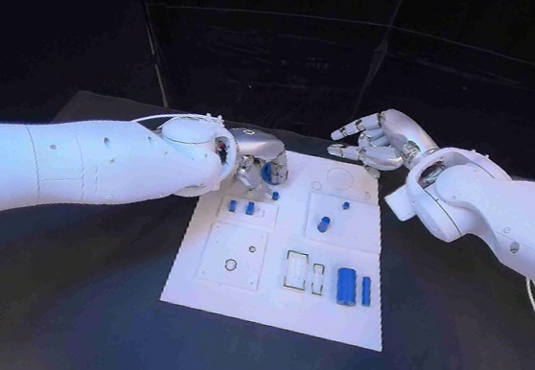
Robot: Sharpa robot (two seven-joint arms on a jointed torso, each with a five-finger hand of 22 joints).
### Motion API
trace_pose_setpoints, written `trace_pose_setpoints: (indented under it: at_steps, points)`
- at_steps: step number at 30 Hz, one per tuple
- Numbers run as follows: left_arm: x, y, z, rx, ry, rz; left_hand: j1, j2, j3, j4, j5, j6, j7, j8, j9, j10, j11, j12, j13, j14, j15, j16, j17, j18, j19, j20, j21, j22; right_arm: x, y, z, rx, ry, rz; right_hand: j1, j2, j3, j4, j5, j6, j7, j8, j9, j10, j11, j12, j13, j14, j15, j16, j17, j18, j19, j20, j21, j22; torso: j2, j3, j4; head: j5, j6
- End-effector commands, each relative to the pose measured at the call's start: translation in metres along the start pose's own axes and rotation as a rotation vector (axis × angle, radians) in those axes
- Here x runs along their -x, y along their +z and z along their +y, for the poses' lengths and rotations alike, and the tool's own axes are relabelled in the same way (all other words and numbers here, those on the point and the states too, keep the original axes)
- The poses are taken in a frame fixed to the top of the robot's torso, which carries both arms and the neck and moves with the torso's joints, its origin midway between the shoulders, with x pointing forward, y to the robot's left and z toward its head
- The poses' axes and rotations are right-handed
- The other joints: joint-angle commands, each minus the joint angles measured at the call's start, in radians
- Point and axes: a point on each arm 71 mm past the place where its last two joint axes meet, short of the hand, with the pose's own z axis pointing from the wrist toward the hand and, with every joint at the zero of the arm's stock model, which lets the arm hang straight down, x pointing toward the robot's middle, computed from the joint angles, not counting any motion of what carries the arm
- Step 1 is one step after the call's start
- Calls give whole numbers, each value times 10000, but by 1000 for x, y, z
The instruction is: Assemble the parts on the task board
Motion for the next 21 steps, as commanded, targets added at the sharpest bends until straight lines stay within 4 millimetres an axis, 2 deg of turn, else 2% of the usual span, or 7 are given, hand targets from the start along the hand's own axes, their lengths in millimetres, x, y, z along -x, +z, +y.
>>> trace_pose_setpoints:
  at_steps: [1, 9, 21]
  points:
    - [-3, 3, -1, -14, 416, 375, -52, 46, 50, -56, 67, 193, -32, -67, -13, 150, -67, -81, -55, 149, -101, 62, -7, -201, 119, -19, 169, 178, 0, 1, 3, 151, 2, -25, -12, 66, -37, 2, 34, 15, -38, 37, -9, 6, -64, -20, 0, 611, -68, -64, 759, 112, -6, -39, -27, 1, 7, -2, -5, 14, -8]
    - [-8, 10, -8, -22, 477, 721, -47, 80, 118, -46, 70, 363, -63, -117, -31, 344, -99, -170, -122, 191, -137, 99, -30, -239, 184, -66, 397, 437, -1, 2, 3, 151, 3, -3, -12, 66, -37, 2, 34, 15, -38, 37, -9, 6, -64, -20, 0, 611, -68, -64, 759, 112, -6, -39, -27, 1, -2, 12, 7, 26, -61]
    - [-13, 17, -11, 218, 733, 1127, 102, 215, 443, -70, 85, 677, -56, -210, -63, 753, -110, -378, -183, 239, -150, 139, -102, -314, 262, -88, 786, 893, -2, 3, 4, 160, 7, 39, -9, 75, -36, 6, 48, 19, -40, 44, -9, 25, -65, 1, 21, 614, -69, -62, 766, 111, -2, -39, -27, 4, -4, 5, 3, 45, -77]
